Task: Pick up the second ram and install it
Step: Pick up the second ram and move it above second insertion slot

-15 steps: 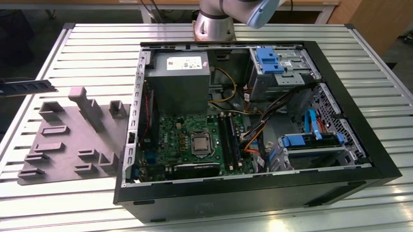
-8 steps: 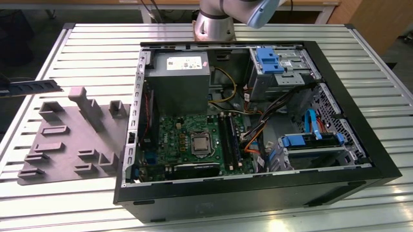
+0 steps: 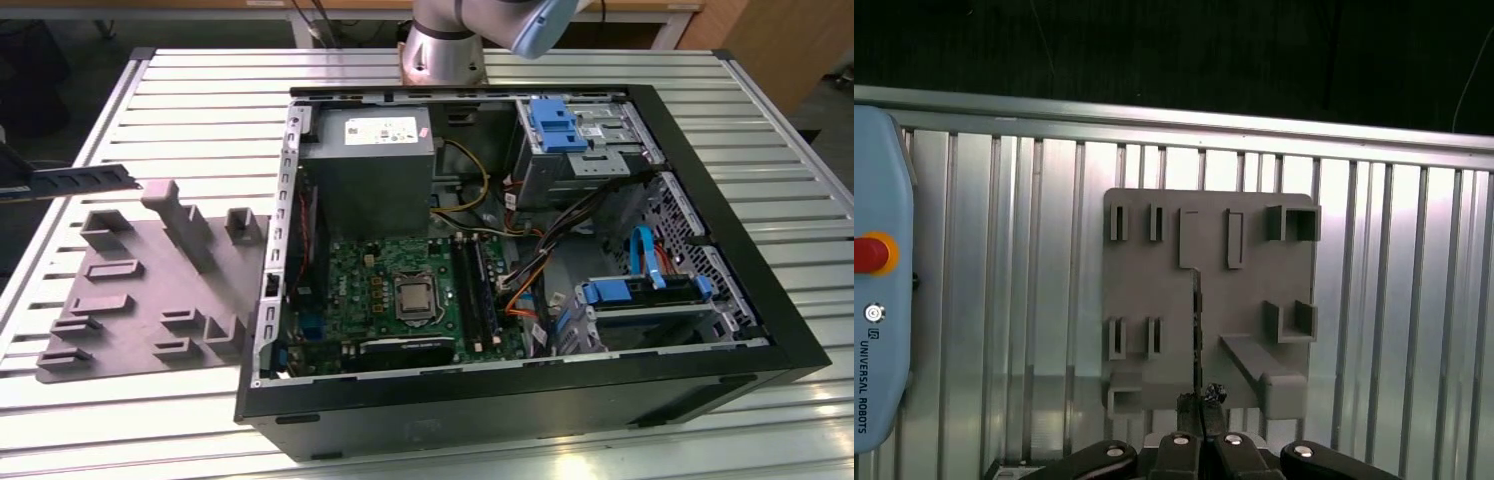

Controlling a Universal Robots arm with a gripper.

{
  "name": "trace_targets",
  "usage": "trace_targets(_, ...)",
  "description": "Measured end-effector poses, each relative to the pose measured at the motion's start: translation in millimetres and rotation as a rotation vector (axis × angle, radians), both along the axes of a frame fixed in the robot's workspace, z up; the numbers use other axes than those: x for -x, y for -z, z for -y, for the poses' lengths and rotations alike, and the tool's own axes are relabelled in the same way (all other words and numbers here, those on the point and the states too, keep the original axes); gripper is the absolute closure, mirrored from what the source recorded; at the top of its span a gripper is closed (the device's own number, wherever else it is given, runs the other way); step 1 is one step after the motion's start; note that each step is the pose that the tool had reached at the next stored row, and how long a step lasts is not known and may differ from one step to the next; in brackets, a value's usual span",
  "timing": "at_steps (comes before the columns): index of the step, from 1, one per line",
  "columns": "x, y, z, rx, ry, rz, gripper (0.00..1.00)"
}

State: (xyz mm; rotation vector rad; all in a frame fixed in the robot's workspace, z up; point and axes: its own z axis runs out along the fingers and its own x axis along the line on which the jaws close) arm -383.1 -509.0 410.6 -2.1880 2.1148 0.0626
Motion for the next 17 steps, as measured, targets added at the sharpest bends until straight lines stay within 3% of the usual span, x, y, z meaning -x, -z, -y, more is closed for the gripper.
trace_targets(17, -15.0, 0.0, 0.0, 0.0, 0.0, 0.0, 0.88)
